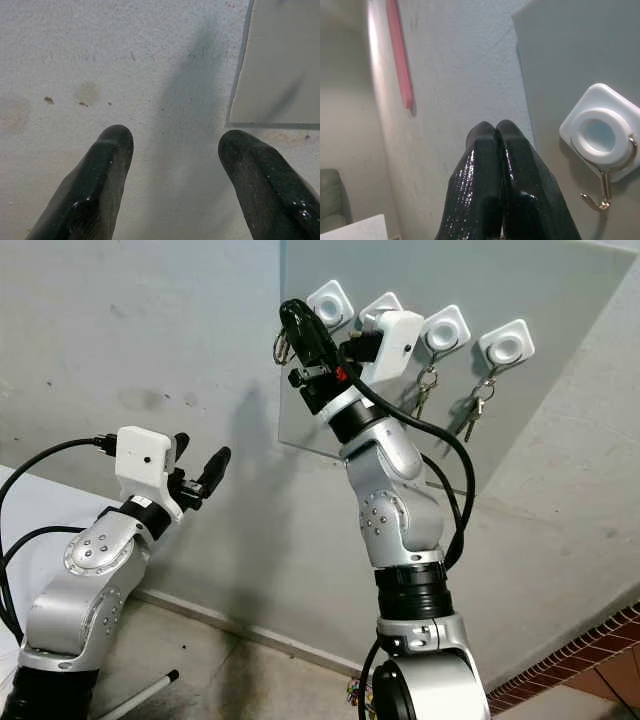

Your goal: Hang keys on a hook

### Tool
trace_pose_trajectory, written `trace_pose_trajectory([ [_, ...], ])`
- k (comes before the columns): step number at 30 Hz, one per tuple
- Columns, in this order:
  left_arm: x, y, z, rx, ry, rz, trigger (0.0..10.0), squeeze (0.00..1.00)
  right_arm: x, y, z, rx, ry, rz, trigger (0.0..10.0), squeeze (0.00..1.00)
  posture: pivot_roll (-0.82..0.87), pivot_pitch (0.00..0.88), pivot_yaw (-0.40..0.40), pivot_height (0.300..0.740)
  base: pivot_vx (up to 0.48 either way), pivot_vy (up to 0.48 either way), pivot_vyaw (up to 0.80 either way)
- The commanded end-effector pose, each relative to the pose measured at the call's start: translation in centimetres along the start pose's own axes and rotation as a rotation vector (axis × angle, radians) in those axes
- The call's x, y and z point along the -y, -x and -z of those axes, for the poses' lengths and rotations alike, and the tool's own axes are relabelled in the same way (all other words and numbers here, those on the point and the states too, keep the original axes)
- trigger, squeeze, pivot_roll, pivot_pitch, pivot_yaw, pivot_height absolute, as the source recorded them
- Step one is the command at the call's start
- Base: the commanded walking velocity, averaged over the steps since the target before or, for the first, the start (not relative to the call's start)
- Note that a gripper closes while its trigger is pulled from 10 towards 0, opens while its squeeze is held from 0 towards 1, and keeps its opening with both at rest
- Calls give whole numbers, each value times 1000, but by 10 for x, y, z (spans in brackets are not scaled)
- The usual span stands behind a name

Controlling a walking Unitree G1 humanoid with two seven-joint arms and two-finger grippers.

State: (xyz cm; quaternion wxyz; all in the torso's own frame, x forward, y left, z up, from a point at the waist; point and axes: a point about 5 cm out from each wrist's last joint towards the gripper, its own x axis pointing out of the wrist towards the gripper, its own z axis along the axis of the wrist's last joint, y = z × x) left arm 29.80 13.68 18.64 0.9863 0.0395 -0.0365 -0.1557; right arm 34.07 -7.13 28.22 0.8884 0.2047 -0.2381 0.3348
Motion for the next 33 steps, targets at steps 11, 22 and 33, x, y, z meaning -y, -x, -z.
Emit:
trace_pose_trajectory([
  [11,1,2,-4,10,3,-6,10000,0,11,-5,-9,39,52,78,10000,0,-70,0,-76,740,0,0,0],
  [22,1,1,-4,10,5,-2,10000,0,19,-5,-13,58,86,130,10000,0,-78,0,-70,740,0,0,0],
  [33,1,1,-5,10,7,-5,10000,0,23,2,-15,62,101,107,10000,0,-78,0,-73,740,0,0,0],
])
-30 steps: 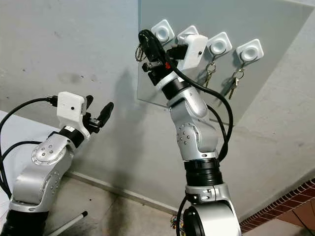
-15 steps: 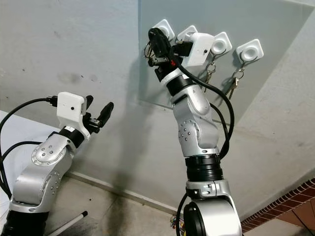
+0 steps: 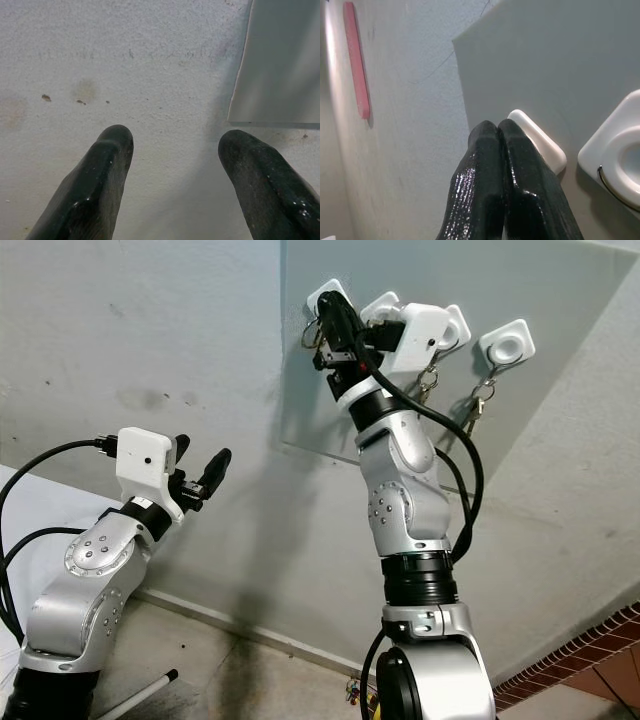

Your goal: Hang keys on a hook

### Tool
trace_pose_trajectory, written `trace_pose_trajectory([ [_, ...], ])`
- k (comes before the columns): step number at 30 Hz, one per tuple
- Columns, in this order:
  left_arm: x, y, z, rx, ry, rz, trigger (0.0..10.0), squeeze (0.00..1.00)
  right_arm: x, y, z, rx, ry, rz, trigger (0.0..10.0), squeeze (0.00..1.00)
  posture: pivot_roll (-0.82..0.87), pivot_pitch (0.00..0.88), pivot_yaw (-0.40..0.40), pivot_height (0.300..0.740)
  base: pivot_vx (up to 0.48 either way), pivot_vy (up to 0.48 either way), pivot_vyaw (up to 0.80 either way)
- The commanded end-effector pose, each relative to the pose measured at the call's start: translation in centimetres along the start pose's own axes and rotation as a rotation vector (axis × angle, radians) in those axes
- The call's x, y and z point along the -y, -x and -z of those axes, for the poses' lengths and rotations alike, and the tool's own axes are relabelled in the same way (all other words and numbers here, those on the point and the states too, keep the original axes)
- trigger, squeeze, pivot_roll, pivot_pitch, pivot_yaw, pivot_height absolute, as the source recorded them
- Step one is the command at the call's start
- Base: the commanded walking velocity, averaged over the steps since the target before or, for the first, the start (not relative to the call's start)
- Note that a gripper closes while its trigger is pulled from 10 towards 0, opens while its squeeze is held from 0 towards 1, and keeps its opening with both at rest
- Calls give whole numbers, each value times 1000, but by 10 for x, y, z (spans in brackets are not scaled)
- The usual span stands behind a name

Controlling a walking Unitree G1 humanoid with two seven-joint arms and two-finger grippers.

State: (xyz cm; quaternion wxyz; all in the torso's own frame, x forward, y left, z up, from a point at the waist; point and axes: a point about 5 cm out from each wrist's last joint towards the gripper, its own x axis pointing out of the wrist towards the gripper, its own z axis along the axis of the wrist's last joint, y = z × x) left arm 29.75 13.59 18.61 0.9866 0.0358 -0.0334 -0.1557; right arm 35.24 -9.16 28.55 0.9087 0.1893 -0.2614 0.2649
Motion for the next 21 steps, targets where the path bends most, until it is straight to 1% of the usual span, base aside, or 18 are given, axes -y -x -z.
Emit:
trace_pose_trajectory([
  [1,0,0,-5,15,0,-5,10000,0,2,2,-4,10,15,-17,10000,0,-81,0,-71,740,0,0,0],
  [11,0,0,-6,16,0,0,10000,0,4,10,-1,-27,41,-56,10000,0,-88,0,-64,740,0,0,0],
  [18,0,0,-5,13,-2,0,10000,0,8,17,2,-51,49,-45,10000,0,-87,0,-64,740,0,0,0],
  [21,0,0,-5,13,-2,0,10000,0,8,17,2,-53,50,-45,10000,0,-87,0,-64,740,0,0,0],
])
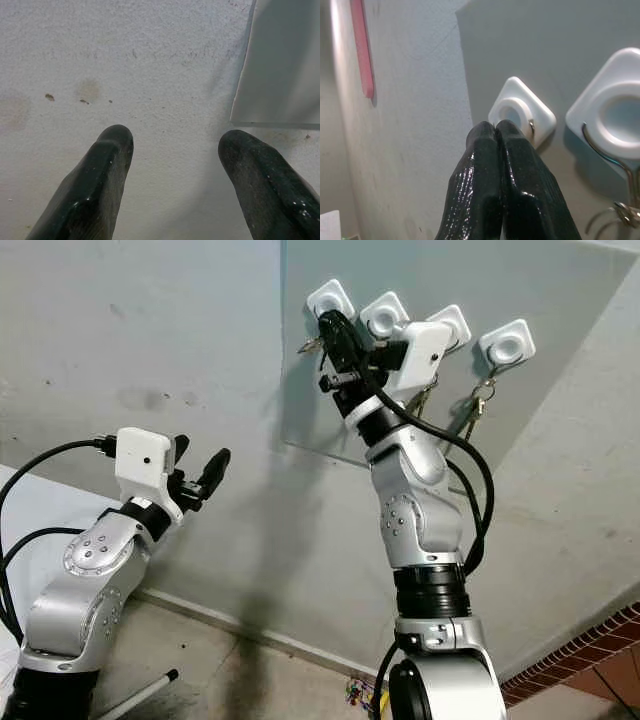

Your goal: Hang keys on a hook

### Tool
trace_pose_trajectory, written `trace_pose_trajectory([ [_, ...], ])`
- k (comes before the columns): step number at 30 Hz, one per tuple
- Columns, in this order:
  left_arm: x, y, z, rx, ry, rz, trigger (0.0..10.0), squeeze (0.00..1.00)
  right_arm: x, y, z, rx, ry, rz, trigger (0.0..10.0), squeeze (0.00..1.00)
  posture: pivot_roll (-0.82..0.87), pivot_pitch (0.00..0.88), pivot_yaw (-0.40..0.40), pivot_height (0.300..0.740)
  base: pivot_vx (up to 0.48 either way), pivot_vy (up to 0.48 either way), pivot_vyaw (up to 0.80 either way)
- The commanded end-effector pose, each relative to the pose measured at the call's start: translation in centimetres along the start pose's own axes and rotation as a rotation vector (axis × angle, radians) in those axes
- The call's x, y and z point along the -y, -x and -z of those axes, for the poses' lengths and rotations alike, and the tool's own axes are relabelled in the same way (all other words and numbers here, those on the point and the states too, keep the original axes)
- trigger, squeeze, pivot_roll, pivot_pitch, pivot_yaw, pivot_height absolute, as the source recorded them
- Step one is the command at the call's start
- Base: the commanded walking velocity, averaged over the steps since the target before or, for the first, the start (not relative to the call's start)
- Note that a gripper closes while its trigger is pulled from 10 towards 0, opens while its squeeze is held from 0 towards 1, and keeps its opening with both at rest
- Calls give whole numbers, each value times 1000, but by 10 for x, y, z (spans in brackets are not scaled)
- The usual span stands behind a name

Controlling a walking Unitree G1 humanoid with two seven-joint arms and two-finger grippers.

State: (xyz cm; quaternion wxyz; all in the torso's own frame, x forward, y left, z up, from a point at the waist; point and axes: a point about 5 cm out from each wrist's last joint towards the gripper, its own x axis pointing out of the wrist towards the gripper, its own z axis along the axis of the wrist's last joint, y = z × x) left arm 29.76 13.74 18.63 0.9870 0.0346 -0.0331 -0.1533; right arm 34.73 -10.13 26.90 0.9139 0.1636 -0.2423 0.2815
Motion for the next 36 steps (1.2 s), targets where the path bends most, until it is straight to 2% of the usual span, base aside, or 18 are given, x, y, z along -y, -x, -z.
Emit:
trace_pose_trajectory([
  [1,1,0,-5,14,-4,4,10000,0,1,3,-2,-8,20,-7,10000,0,-85,0,-63,740,0,0,0],
  [17,1,0,-5,10,-4,7,10000,0,4,12,3,-46,26,1,10000,0,-89,0,-59,740,0,0,0],
  [18,1,0,-5,9,-5,6,10000,0,4,12,3,-46,25,0,10000,1000,-89,0,-58,740,0,0,0],
  [36,1,1,-5,8,-8,-4,10000,0,3,13,3,-50,19,-11,10000,1000,-87,0,-60,740,0,0,0],
])
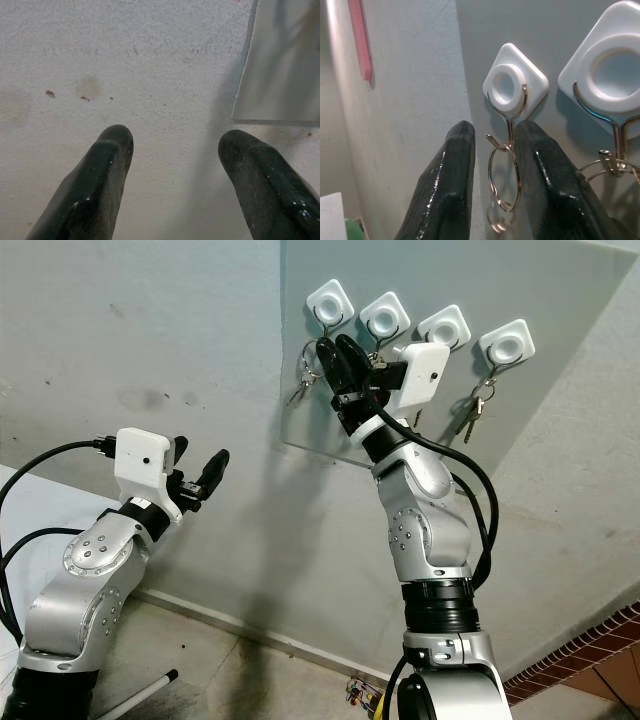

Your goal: Hang keys on a hook

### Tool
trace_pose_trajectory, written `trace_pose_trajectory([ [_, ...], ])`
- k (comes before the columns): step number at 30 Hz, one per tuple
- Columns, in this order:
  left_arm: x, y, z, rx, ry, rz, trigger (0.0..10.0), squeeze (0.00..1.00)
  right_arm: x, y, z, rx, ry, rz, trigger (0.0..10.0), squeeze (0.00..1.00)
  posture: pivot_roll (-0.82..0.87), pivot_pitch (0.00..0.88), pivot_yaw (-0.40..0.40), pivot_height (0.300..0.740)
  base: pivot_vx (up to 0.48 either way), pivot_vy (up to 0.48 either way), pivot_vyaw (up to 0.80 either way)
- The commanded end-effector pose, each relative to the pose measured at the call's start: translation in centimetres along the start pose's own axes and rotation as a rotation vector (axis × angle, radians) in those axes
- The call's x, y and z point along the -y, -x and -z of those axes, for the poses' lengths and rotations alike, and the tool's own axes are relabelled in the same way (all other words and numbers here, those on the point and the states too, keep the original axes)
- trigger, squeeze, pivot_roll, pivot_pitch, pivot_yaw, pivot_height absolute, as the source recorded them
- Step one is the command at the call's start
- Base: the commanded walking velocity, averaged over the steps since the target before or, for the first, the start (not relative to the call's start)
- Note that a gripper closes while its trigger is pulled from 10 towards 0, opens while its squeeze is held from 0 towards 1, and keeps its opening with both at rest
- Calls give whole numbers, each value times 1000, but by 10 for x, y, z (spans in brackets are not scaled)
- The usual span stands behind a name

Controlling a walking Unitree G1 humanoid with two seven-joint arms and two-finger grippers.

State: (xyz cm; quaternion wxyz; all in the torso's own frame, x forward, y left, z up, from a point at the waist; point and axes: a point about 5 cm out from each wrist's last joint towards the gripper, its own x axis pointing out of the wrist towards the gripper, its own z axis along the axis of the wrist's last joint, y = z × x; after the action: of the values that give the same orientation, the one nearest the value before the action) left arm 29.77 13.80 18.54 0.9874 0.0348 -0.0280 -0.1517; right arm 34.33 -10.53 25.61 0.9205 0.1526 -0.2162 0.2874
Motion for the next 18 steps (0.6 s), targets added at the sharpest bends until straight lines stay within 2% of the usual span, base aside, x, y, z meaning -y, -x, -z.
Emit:
trace_pose_trajectory([
  [1,1,1,-5,18,-9,-2,10000,0,0,1,-4,9,14,-6,10000,1000,-87,0,-60,740,0,0,0],
  [5,1,1,-5,17,-10,-4,10000,0,1,5,0,-15,28,-7,10000,1000,-88,0,-61,740,0,0,0],
  [7,1,1,-4,16,-14,-5,10000,0,-2,9,6,-48,32,-56,10000,1000,-88,0,-61,740,0,0,0],
  [8,0,1,-4,20,-18,-5,10000,0,-5,12,11,-68,44,-84,10000,0,-88,0,-61,740,0,0,0],
  [11,1,1,-3,27,-29,-2,10000,0,-7,23,25,-108,49,-109,10000,0,-88,0,-61,740,0,0,0],
  [18,2,2,3,20,-28,-5,10000,0,-8,36,41,-173,60,-138,10000,0,-94,0,-61,740,0,0,0],
])
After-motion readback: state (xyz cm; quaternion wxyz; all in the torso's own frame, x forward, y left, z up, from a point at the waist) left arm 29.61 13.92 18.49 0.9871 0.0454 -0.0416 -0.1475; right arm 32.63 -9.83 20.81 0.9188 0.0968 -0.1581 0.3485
